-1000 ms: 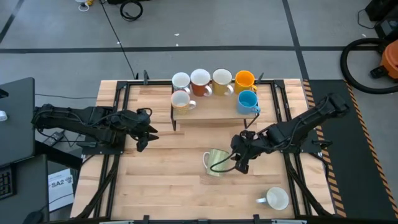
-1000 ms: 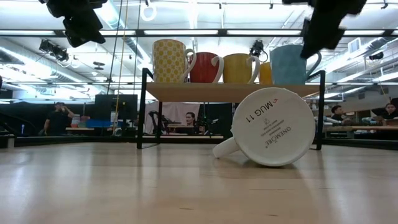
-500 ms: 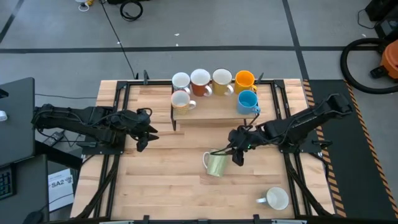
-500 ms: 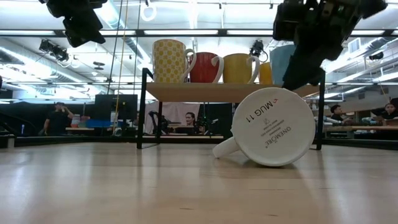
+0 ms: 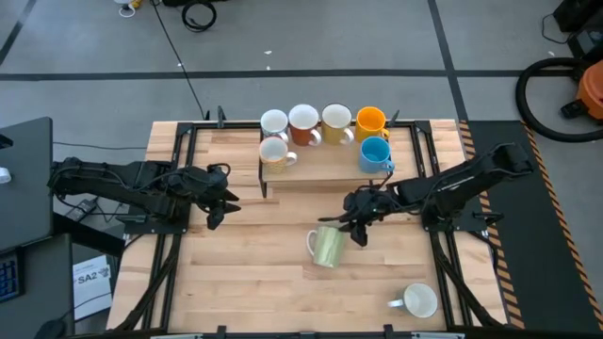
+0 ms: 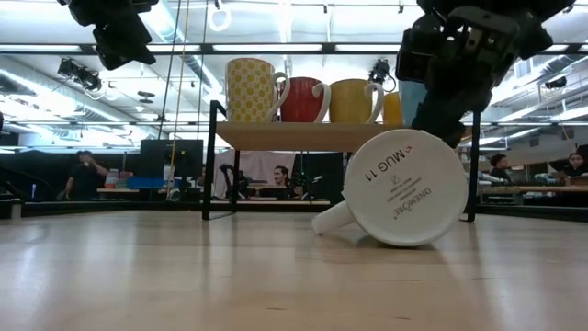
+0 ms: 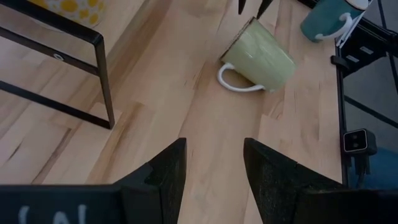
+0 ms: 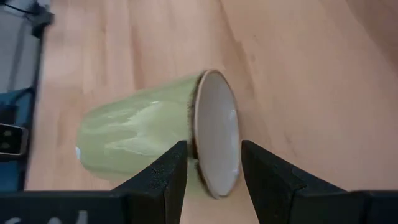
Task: Place coffee mugs
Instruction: Put the green mug on the shelf
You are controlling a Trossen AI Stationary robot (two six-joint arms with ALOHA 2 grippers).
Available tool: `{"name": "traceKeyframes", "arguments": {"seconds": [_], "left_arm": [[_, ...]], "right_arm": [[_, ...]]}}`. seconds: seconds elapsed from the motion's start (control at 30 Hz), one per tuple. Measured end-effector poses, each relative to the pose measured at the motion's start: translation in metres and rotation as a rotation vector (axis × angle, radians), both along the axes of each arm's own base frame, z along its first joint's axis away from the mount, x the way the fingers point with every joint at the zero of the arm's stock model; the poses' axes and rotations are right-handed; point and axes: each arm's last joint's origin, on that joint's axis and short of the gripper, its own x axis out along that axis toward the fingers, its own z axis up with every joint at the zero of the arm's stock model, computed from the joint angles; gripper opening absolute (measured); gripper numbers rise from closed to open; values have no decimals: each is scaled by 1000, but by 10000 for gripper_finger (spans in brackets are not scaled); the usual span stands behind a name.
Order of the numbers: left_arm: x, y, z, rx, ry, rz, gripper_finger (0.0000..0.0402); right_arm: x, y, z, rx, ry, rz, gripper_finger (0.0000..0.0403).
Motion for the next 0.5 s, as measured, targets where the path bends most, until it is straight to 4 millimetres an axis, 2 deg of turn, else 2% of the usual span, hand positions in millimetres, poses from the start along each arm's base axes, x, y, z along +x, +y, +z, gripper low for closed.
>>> {"name": "traceKeyframes", "arguments": {"seconds": [0.5], "left_arm": [[1, 0, 1, -7, -13, 4, 167]], "right_arm": [[-3, 1, -11, 61, -49, 45, 158]]}}
